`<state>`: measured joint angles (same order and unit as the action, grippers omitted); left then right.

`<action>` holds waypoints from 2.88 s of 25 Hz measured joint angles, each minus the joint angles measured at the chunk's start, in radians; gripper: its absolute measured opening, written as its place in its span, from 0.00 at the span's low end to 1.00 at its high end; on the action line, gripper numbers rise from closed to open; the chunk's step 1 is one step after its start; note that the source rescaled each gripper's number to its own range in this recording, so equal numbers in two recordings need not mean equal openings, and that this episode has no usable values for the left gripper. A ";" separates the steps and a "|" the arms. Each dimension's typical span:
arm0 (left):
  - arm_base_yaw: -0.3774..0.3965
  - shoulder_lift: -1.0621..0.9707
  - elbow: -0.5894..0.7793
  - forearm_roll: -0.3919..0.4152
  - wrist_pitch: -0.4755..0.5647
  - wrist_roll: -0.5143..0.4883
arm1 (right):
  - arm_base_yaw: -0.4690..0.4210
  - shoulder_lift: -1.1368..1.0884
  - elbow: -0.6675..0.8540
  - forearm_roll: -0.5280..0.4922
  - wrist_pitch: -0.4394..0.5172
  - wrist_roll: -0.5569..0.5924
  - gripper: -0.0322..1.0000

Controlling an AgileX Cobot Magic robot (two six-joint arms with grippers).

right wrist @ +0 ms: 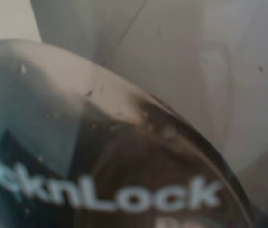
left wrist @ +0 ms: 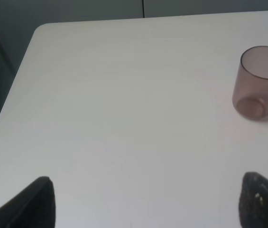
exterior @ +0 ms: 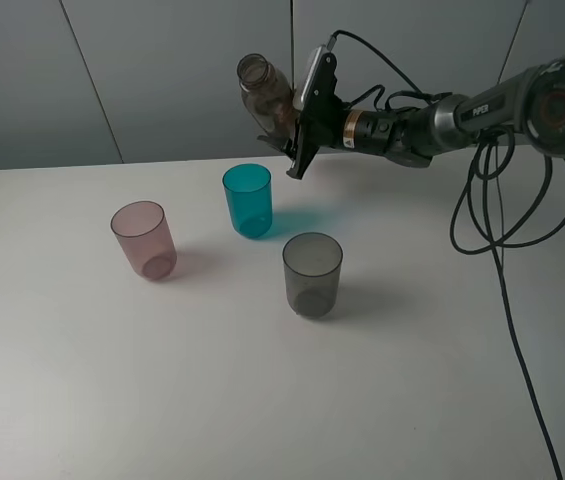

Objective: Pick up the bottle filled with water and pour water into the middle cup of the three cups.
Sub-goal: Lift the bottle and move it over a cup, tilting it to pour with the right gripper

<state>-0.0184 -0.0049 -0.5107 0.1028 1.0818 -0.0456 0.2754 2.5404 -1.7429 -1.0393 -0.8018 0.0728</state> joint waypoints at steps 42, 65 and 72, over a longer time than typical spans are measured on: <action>0.000 0.000 0.000 0.000 0.000 0.002 | -0.051 0.105 -0.176 -0.174 0.082 -0.138 0.03; 0.000 0.000 0.000 0.000 0.000 0.000 | -0.049 0.087 -0.176 -0.241 0.123 -0.271 0.03; 0.000 0.000 0.000 0.000 0.000 0.000 | -0.047 0.065 -0.176 -0.263 0.138 -0.298 0.03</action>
<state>-0.0184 -0.0049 -0.5107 0.1028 1.0818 -0.0455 0.2284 2.6057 -1.9184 -1.3027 -0.6636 -0.2247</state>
